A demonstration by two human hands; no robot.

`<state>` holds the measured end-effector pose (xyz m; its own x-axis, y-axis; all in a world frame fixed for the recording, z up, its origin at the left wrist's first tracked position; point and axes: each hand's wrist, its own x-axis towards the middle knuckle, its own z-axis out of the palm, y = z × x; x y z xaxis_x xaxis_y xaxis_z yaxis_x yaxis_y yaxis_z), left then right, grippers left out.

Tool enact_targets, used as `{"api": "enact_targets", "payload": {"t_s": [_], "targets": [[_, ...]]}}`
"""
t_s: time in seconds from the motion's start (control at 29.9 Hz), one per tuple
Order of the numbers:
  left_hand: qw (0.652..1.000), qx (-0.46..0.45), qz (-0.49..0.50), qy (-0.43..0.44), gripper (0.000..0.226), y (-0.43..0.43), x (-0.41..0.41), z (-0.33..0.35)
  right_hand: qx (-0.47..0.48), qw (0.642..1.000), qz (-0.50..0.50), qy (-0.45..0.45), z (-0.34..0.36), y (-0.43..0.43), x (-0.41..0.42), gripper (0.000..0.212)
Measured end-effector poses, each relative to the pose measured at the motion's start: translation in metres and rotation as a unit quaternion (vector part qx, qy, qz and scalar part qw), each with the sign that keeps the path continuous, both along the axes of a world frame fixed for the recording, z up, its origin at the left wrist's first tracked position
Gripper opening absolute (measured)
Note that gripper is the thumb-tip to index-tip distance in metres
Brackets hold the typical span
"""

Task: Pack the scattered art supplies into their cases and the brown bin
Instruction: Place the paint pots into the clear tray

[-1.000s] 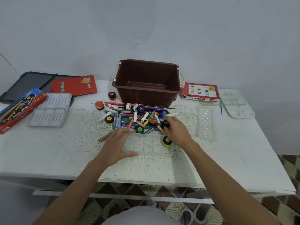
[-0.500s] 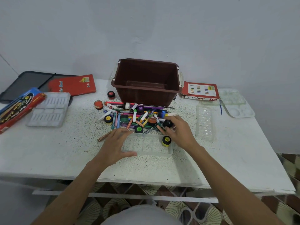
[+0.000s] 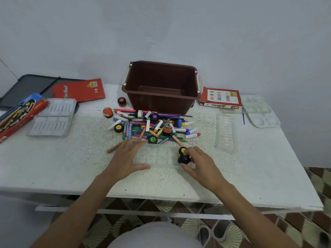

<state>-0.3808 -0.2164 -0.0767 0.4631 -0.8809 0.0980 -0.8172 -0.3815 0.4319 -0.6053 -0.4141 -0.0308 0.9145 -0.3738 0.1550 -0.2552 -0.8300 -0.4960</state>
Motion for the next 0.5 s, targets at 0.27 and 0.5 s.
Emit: {"api": "enact_targets", "payload": {"t_s": [0.27, 0.5], "targets": [[1.0, 0.0, -0.001, 0.0, 0.105, -0.001, -0.002, 0.003, -0.067, 0.997, -0.03, 0.0, -0.015, 0.006, -0.002, 0.021], [1.0, -0.005, -0.002, -0.001, 0.102, -0.001, -0.001, 0.003, -0.072, 0.996, -0.041, -0.012, -0.02, 0.012, -0.002, 0.01]]}}
